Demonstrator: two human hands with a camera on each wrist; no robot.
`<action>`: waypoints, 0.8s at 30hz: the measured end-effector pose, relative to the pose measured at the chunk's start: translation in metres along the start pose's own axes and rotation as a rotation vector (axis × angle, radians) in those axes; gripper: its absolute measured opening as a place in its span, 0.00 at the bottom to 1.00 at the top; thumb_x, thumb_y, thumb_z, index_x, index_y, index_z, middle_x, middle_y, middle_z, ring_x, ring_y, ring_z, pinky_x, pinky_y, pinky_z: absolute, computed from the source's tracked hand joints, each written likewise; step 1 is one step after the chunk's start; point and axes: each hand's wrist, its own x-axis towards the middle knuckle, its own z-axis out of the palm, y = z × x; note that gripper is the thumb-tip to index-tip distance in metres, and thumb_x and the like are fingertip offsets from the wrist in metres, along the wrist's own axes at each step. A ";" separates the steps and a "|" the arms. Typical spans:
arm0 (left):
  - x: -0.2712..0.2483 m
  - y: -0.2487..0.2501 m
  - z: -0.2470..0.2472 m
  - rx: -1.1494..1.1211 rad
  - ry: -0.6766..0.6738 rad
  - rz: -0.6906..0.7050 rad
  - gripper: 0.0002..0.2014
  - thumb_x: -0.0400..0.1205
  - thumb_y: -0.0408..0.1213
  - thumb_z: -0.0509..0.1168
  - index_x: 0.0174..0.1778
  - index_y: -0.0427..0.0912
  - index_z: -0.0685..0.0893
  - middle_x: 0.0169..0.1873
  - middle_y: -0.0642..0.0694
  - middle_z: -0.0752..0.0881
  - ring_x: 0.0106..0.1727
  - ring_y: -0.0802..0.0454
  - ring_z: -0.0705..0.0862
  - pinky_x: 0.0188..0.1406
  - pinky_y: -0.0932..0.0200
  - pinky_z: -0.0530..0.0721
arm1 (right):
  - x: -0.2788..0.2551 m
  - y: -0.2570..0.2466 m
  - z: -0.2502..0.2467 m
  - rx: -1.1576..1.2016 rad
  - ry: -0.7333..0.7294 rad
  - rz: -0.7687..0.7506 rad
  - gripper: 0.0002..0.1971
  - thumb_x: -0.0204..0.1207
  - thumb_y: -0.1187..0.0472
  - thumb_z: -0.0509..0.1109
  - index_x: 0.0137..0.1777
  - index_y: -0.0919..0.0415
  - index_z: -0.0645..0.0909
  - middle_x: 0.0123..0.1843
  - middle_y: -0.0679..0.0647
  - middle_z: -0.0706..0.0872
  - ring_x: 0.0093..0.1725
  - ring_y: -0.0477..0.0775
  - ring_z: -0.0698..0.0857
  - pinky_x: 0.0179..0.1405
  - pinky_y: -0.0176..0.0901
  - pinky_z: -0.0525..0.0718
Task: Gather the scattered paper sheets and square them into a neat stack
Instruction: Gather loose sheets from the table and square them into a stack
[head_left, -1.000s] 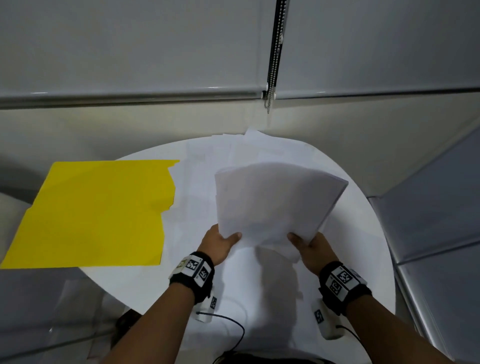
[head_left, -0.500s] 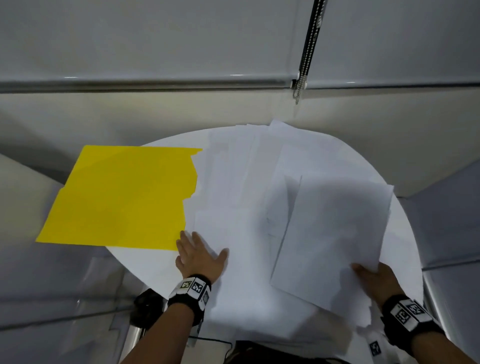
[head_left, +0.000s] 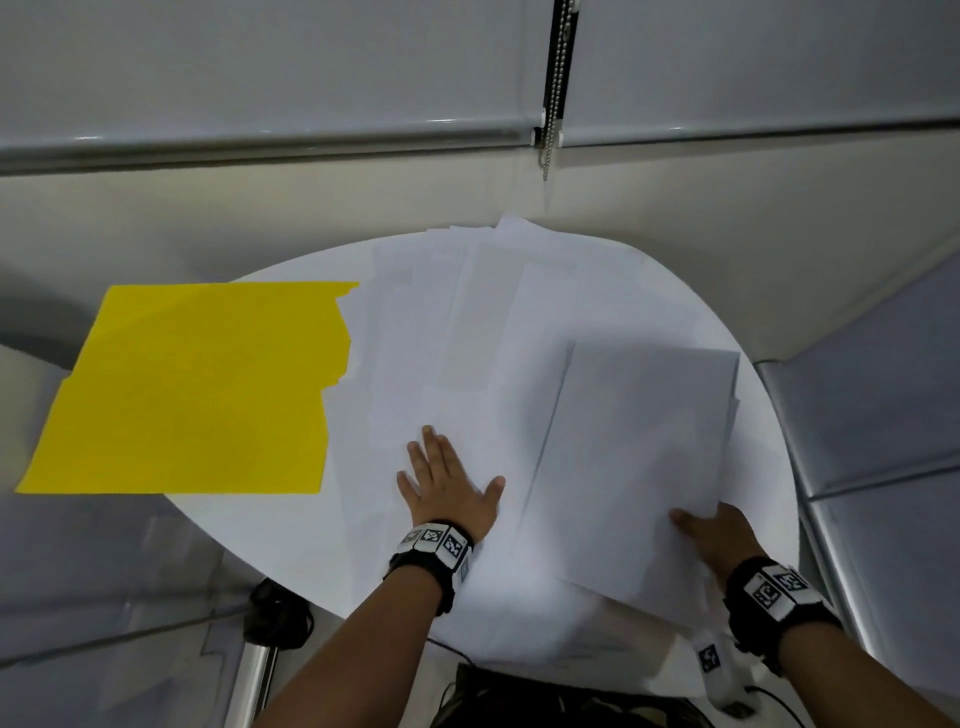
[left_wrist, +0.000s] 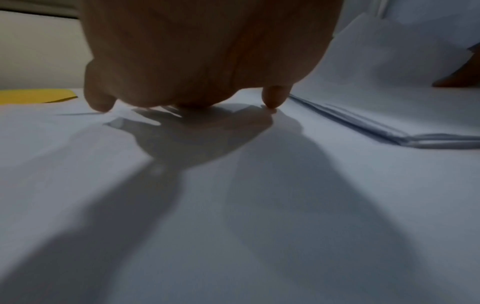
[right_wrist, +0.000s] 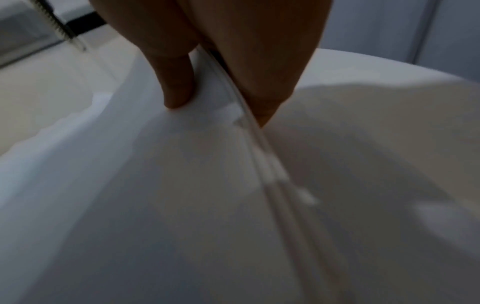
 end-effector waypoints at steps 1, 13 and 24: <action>0.003 0.005 -0.002 0.017 -0.011 0.011 0.49 0.80 0.69 0.47 0.85 0.40 0.33 0.81 0.43 0.24 0.83 0.39 0.28 0.81 0.33 0.39 | 0.001 0.001 -0.004 0.035 0.023 0.011 0.15 0.73 0.67 0.75 0.57 0.73 0.83 0.47 0.66 0.87 0.49 0.66 0.86 0.58 0.60 0.84; 0.046 0.084 -0.026 0.195 -0.087 0.147 0.39 0.83 0.66 0.43 0.85 0.55 0.34 0.80 0.44 0.22 0.82 0.37 0.26 0.79 0.31 0.35 | 0.023 0.013 -0.034 -0.080 -0.039 0.070 0.18 0.74 0.62 0.74 0.63 0.70 0.82 0.56 0.66 0.87 0.56 0.67 0.85 0.61 0.57 0.82; 0.071 0.137 -0.057 0.067 0.077 0.123 0.37 0.78 0.59 0.62 0.80 0.48 0.60 0.76 0.42 0.67 0.74 0.37 0.67 0.66 0.39 0.68 | 0.022 0.021 -0.041 -0.005 -0.119 0.076 0.19 0.75 0.60 0.75 0.63 0.67 0.82 0.57 0.64 0.87 0.55 0.64 0.86 0.61 0.57 0.83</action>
